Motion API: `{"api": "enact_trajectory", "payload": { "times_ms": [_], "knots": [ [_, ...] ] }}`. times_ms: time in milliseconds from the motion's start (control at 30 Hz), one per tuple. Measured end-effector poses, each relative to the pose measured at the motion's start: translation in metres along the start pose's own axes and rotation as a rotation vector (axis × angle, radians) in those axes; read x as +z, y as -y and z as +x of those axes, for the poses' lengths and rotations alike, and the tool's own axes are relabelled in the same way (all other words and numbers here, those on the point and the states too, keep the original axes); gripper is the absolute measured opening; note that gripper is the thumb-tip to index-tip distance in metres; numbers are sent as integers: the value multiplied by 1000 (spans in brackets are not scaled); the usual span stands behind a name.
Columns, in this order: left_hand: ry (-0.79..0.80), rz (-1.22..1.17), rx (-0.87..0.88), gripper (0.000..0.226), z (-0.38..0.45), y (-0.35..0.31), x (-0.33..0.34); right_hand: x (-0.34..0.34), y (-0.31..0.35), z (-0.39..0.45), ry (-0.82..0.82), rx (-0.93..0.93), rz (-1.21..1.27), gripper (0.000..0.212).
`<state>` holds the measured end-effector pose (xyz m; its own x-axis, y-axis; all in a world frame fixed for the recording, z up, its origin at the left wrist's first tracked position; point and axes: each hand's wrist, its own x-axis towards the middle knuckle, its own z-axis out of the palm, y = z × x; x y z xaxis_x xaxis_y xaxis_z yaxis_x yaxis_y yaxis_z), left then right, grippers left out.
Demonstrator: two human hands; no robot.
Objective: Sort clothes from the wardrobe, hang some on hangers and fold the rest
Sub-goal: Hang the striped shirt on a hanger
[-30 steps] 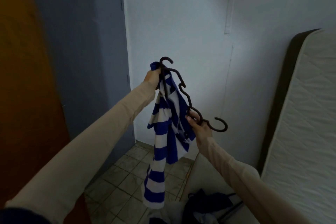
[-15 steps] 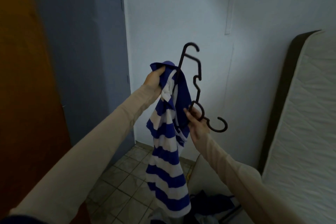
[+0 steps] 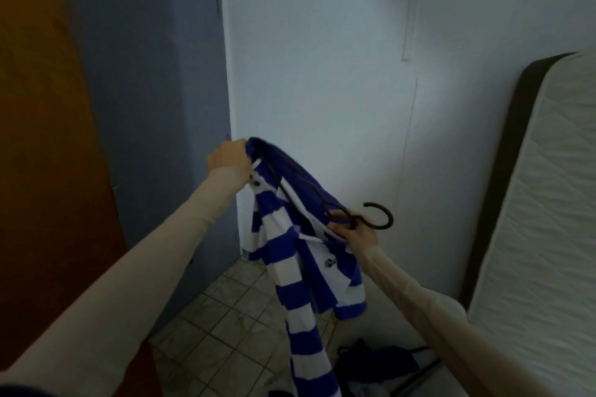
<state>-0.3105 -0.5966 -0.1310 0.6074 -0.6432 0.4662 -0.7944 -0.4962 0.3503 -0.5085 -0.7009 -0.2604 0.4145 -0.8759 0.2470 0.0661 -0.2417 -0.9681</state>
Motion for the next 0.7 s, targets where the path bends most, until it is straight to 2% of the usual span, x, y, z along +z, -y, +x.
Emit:
{"api": "enact_trajectory", "payload": {
  "times_ms": [100, 200, 333, 500, 567, 700],
  "knots": [
    [33, 309, 20, 17, -8, 14, 12, -5, 6, 0, 187, 1, -14, 21],
    [-1, 347, -44, 16, -10, 21, 19, -9, 8, 3, 285, -2, -150, 18],
    [-45, 299, -91, 19, -10, 23, 24, -8, 4, 5, 320, -80, -464, 26],
    [4, 167, 55, 25, -19, 7, 30, 1, 3, 14, 351, -77, -852, 24],
    [76, 55, 147, 28, -23, 3, 37, 4, 8, 16, 293, -115, -859, 20],
    [327, -151, 332, 25, -30, -1, 51, 9, 16, 21, 160, -152, -773, 17]
  ]
}}
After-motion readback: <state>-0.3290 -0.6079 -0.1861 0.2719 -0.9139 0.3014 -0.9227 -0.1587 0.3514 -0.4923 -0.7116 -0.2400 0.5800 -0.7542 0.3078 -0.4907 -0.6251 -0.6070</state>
